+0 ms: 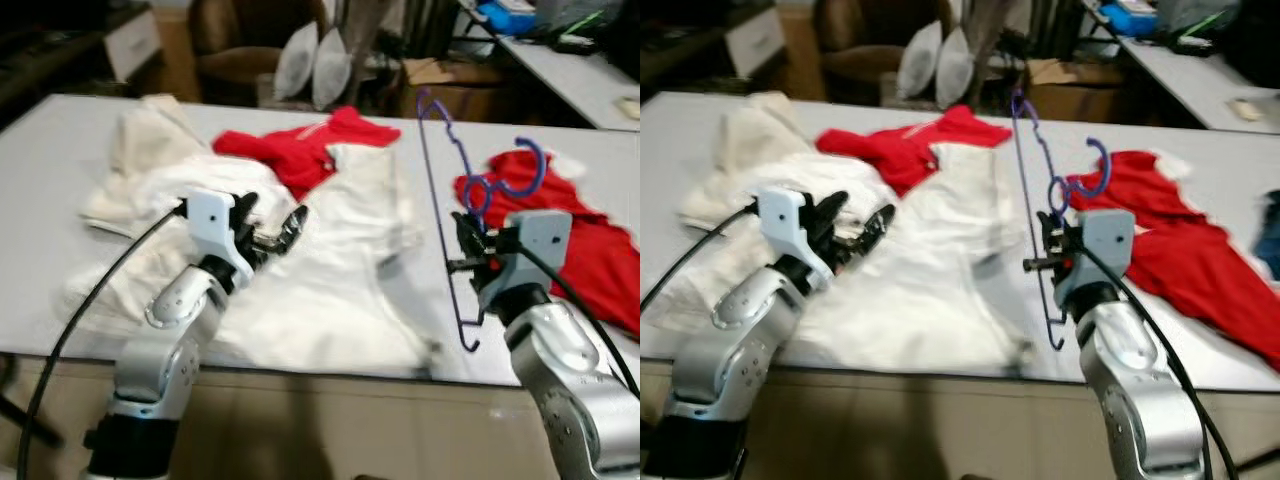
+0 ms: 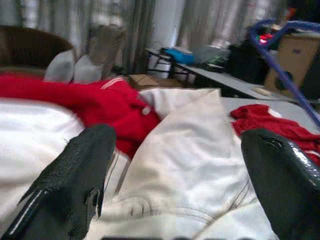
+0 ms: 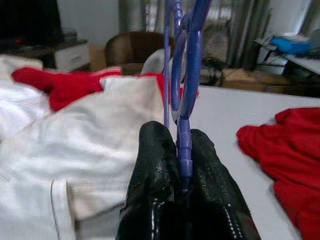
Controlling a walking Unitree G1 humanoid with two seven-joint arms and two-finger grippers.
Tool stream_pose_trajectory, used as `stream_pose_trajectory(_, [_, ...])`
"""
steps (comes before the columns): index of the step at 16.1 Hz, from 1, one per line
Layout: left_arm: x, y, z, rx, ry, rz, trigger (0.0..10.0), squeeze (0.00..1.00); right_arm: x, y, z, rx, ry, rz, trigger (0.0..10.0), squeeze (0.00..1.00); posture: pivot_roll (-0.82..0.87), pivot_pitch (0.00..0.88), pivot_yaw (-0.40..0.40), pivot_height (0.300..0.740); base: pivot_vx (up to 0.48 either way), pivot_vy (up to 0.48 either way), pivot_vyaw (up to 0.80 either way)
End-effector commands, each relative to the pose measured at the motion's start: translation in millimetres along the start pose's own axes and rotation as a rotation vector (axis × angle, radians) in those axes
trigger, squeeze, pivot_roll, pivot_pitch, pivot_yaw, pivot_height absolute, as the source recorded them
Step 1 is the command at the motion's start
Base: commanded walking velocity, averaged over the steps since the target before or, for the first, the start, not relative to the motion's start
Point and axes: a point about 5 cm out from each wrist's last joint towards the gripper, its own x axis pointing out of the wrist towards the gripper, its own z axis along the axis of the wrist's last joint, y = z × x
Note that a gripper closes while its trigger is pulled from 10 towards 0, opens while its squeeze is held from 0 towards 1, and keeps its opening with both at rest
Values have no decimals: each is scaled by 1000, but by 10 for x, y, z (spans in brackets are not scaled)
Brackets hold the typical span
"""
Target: Hang hanger
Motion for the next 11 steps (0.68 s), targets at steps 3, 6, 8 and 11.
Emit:
stream_pose_trajectory(3, [-14, 47, 28, 19, 9, 75, 10000, 996, 94, 60, -33, 11, 1, 19, 10000, 0, -127, 0, -51, 740, 0, -480, 0])
stream_pose_trajectory(6, [-11, 47, -89, 62, 61, 41, 10000, 992, 78, 137, -57, -23, 10, 34, 10000, 0, -177, 0, -11, 740, 0, -480, 0])
stream_pose_trajectory(8, [63, -5, -138, 29, 68, 33, 10000, 988, -3, 70, -79, -22, 12, -14, 10000, 0, -219, 0, 32, 740, 0, -480, 0])
stream_pose_trajectory(11, [96, -117, -185, 23, 86, -10, 10000, 988, -106, -32, -159, -1, 32, -69, 10000, 0, -193, 0, 17, 740, 0, -469, 0])
